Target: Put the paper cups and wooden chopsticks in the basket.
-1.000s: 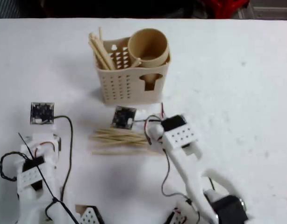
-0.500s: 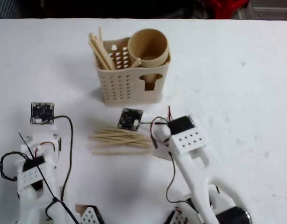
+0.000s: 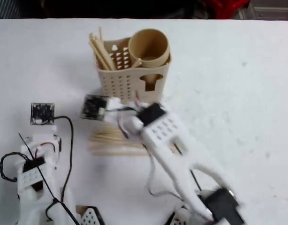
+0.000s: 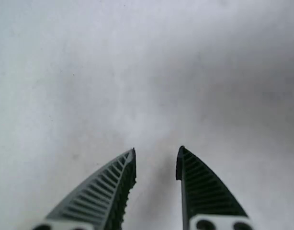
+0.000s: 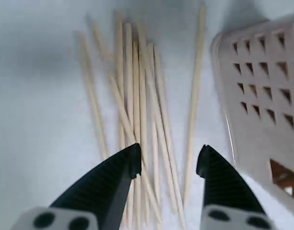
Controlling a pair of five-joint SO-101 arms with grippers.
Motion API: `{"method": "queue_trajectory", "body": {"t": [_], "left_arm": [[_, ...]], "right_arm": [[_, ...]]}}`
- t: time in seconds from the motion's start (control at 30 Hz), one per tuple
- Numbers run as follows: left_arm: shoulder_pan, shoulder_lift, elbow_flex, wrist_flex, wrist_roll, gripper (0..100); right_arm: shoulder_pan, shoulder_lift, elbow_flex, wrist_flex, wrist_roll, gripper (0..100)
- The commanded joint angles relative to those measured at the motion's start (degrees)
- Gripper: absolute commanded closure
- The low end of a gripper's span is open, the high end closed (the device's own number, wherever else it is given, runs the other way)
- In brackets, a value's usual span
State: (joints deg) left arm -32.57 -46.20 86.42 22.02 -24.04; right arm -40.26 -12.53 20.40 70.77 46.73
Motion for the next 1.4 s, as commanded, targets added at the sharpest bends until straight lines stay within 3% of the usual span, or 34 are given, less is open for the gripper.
{"method": "queue_trajectory", "body": {"t": [0.0,0.4,0.83,1.03,1.37], "left_arm": [[0.0,-1.4,-0.4,-0.6,-0.1,85],[-0.1,-1.4,-0.4,-0.6,-0.1,85],[-0.1,-1.4,-0.4,-0.6,-0.1,85],[-0.1,-1.4,-0.4,-0.6,-0.1,85],[-0.1,-1.4,-0.4,-0.6,-0.1,85]], "right_arm": [[-1.0,14.5,-9.6,-5.7,-0.5,79.7],[1.1,29.3,-11.3,-17.6,2.5,79.7],[6.0,35.0,-11.3,-20.7,2.5,80.1],[5.6,35.6,-11.2,-19.5,2.5,98.2],[5.5,31.2,-11.3,-15.1,-3.3,98.1]]}}
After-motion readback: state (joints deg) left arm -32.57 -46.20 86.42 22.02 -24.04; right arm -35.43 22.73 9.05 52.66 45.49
